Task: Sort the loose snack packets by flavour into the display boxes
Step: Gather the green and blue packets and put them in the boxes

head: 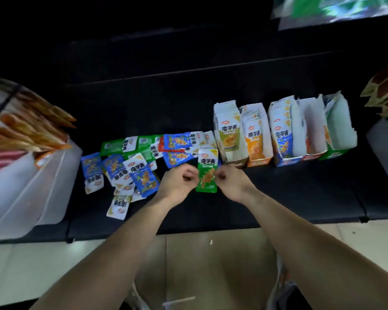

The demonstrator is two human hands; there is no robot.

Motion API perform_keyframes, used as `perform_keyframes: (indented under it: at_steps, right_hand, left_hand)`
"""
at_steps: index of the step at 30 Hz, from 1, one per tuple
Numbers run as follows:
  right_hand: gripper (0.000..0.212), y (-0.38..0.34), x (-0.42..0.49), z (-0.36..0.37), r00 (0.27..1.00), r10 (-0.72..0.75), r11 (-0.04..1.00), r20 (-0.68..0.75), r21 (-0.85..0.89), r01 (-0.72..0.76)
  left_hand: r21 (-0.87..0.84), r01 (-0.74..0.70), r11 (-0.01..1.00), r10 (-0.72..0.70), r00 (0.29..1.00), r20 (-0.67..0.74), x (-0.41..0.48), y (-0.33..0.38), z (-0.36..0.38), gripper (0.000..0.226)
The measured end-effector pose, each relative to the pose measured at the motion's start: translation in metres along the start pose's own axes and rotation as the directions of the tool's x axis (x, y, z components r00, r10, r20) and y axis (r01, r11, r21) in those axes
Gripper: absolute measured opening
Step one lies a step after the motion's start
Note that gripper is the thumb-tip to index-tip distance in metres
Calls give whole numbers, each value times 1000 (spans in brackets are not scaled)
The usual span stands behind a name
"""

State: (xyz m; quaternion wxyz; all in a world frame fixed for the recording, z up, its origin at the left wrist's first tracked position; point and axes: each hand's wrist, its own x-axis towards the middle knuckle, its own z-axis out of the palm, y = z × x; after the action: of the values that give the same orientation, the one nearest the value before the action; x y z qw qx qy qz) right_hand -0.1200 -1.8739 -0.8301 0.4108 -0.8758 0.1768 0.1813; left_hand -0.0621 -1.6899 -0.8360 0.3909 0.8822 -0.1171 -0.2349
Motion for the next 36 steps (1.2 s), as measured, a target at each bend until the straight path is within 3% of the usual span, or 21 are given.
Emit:
perform_keyframes:
  at_steps: [4, 7, 11, 14, 16, 19, 21, 23, 26, 29, 32, 36]
  right_hand:
    - [53, -11, 20, 36, 986, -103, 940, 132, -312, 140]
    - [81, -6, 32, 63, 979, -43, 851, 199, -506, 140]
    - [81, 13, 20, 95, 973, -74, 760, 219, -619, 197]
    - [53, 21, 5, 101, 958, -227, 817, 176, -500, 285]
    - [40, 23, 3, 101, 970, -239, 857, 54, -458, 236]
    - [66, 21, 7, 101, 991, -19, 942, -131, -335, -26]
    - [72, 15, 10, 102, 986, 130, 972, -104, -184, -148]
    - [58, 9, 10, 105, 986, 163, 972, -41, -165, -167]
    - [31, -2, 5, 114, 987, 160, 987, 20, -2, -160]
    - [19, -18, -1, 125, 993, 102, 984, 67, 137, -110]
    - [15, -36, -3, 135, 987, 21, 968, 158, 243, -59]
    - [14, -67, 10, 135, 989, -71, 977, 133, 208, 42]
  left_hand:
    - [19, 142, 990, -141, 988, -58, -11, -60, -20, 20]
    - [48, 190, 981, -185, 978, -96, -9, -84, -28, 26]
    - [83, 200, 976, -195, 979, -60, -3, -91, -24, 32]
    - [74, 199, 977, -198, 980, -25, -5, -93, -8, 33]
    - [82, 208, 975, -207, 978, -17, -12, -97, 1, 33]
    - [65, 221, 973, -219, 975, -33, -28, -102, 6, 30]
    - [33, 239, 970, -238, 971, -38, -38, -105, 7, 29]
    - [-35, 277, 960, -278, 960, -40, -47, -110, 7, 30]
    - [-236, 350, 907, -369, 929, -39, -54, -115, 5, 43]
    - [-426, 413, 805, -465, 885, -19, -56, -114, 0, 54]
    - [-609, 371, 701, -443, 896, 36, -57, -109, -13, 35]
    - [-503, 276, 819, -357, 932, -69, -53, -108, -62, 17]
